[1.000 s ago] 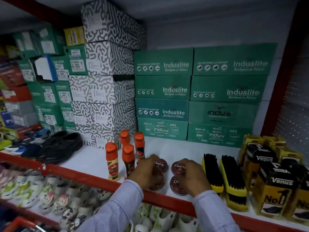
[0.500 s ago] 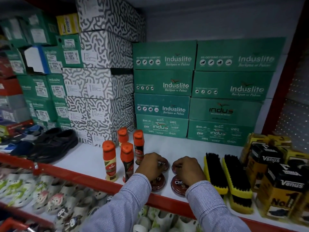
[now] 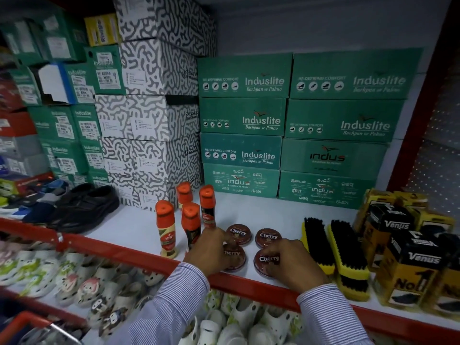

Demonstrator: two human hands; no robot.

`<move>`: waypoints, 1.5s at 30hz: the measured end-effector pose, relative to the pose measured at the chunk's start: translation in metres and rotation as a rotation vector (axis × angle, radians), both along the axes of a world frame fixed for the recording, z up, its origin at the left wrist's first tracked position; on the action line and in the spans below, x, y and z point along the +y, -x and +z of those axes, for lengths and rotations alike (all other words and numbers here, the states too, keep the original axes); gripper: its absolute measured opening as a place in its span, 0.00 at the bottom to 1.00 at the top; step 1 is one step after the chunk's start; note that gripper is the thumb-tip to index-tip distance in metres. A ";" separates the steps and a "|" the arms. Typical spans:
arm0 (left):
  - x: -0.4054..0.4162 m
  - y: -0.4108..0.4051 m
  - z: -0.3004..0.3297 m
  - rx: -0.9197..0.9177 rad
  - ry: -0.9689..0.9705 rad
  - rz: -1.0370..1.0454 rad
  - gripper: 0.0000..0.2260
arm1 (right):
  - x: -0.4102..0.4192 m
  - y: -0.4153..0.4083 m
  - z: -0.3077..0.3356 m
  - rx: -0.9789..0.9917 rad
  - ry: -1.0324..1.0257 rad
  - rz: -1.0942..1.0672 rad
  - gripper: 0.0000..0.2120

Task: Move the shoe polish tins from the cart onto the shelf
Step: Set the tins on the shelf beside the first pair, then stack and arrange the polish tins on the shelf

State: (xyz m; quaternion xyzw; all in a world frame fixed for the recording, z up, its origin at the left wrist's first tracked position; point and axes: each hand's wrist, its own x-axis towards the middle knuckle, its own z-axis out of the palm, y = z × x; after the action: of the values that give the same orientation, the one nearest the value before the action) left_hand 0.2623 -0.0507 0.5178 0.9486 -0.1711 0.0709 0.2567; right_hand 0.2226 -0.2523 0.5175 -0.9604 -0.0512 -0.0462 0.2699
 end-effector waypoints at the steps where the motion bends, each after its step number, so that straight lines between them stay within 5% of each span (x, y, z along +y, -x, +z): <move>1: 0.000 0.003 0.000 0.012 0.001 -0.006 0.14 | 0.002 0.002 -0.002 -0.002 -0.009 -0.003 0.12; 30: -0.003 0.020 -0.002 0.033 0.117 -0.051 0.13 | 0.015 0.015 -0.005 -0.103 -0.056 -0.097 0.09; 38: -0.062 0.032 0.007 -0.192 0.089 -0.193 0.17 | -0.038 0.045 0.026 -0.466 -0.041 -0.202 0.14; 45: -0.146 0.051 0.007 -0.138 0.033 -0.342 0.23 | -0.095 0.058 0.015 -0.189 0.097 -0.273 0.20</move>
State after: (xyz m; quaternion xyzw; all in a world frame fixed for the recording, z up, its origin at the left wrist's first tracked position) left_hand 0.2116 -0.1971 0.5253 0.8943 -0.3458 0.0938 0.2680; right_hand 0.1650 -0.3468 0.5325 -0.9617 0.0524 -0.1701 0.2084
